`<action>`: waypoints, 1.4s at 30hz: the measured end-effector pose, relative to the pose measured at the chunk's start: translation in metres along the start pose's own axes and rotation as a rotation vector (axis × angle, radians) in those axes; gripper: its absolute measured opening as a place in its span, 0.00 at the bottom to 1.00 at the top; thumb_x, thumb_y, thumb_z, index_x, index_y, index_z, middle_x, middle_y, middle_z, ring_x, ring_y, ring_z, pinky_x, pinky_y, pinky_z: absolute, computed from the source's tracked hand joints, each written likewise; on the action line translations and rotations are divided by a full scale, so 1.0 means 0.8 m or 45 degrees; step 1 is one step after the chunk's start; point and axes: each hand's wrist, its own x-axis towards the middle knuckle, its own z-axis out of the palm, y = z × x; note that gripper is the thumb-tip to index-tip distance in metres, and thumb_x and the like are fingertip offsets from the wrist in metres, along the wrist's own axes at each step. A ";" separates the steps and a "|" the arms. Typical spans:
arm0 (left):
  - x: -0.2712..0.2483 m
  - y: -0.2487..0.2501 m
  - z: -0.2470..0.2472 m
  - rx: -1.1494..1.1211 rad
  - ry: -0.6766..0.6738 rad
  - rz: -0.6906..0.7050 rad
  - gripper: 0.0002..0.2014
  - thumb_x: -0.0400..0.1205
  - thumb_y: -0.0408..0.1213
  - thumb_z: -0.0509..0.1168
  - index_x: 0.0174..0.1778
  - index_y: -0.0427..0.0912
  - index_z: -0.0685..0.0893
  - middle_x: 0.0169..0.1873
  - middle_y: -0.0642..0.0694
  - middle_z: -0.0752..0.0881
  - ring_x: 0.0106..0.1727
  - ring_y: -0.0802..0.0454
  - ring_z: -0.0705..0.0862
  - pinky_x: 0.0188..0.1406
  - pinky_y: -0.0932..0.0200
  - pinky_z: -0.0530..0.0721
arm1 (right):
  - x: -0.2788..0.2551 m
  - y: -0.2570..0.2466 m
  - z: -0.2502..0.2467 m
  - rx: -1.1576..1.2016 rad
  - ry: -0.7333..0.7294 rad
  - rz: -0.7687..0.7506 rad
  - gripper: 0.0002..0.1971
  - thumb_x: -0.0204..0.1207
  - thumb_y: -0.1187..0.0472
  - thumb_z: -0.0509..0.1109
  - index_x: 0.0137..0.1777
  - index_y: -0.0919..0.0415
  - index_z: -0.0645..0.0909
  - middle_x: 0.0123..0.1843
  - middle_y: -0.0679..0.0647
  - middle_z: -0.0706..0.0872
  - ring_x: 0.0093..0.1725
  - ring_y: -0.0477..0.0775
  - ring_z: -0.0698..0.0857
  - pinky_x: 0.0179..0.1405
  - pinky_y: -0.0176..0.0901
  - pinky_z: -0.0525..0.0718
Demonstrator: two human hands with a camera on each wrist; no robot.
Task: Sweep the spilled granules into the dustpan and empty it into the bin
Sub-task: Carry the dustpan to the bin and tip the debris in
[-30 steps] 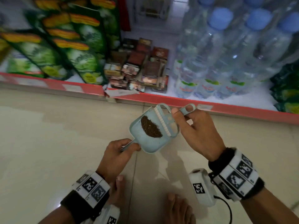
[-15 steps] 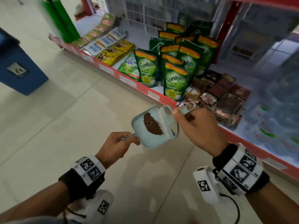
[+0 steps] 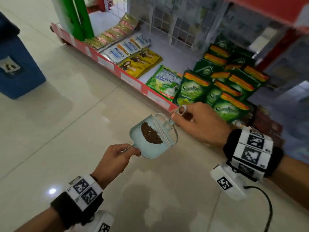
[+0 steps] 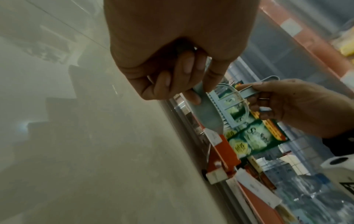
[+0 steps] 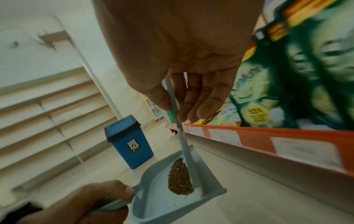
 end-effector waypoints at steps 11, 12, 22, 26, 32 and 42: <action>0.013 -0.003 -0.193 -0.182 0.272 -0.068 0.14 0.79 0.44 0.70 0.37 0.35 0.89 0.20 0.52 0.64 0.20 0.55 0.62 0.21 0.63 0.62 | 0.167 -0.170 0.057 0.174 -0.082 -0.124 0.10 0.81 0.57 0.69 0.59 0.56 0.87 0.41 0.47 0.91 0.39 0.40 0.89 0.39 0.34 0.87; 0.013 -0.002 -0.210 -0.224 0.300 -0.085 0.13 0.79 0.43 0.70 0.38 0.35 0.89 0.20 0.52 0.64 0.21 0.55 0.61 0.22 0.62 0.61 | 0.177 -0.183 0.066 0.207 -0.058 -0.149 0.10 0.81 0.57 0.69 0.59 0.55 0.87 0.39 0.47 0.91 0.38 0.40 0.89 0.35 0.30 0.85; 0.029 0.014 -0.366 -0.349 0.675 -0.090 0.13 0.78 0.43 0.69 0.36 0.37 0.91 0.20 0.51 0.66 0.21 0.54 0.63 0.21 0.62 0.63 | 0.294 -0.294 0.158 0.551 -0.040 -0.415 0.08 0.83 0.56 0.67 0.56 0.50 0.87 0.41 0.43 0.90 0.43 0.44 0.90 0.33 0.31 0.85; 0.031 0.059 -0.419 -0.393 0.755 -0.055 0.13 0.80 0.42 0.68 0.34 0.38 0.90 0.18 0.52 0.66 0.19 0.56 0.63 0.18 0.64 0.64 | 0.349 -0.345 0.147 0.621 0.055 -0.573 0.08 0.83 0.57 0.67 0.54 0.52 0.87 0.40 0.41 0.89 0.41 0.42 0.90 0.34 0.30 0.85; 0.031 0.149 -0.472 -0.535 0.750 -0.175 0.11 0.80 0.42 0.68 0.41 0.38 0.91 0.18 0.54 0.61 0.18 0.57 0.58 0.16 0.66 0.57 | 0.422 -0.411 0.091 0.652 -0.092 -0.569 0.08 0.83 0.60 0.66 0.51 0.57 0.88 0.37 0.46 0.88 0.34 0.38 0.87 0.29 0.25 0.79; 0.064 0.219 -0.526 -0.873 0.542 -0.478 0.11 0.83 0.43 0.64 0.39 0.42 0.85 0.15 0.57 0.61 0.14 0.61 0.57 0.14 0.69 0.56 | 0.511 -0.470 0.065 0.428 -0.191 -0.527 0.10 0.80 0.52 0.64 0.46 0.50 0.87 0.37 0.53 0.90 0.41 0.54 0.89 0.43 0.59 0.89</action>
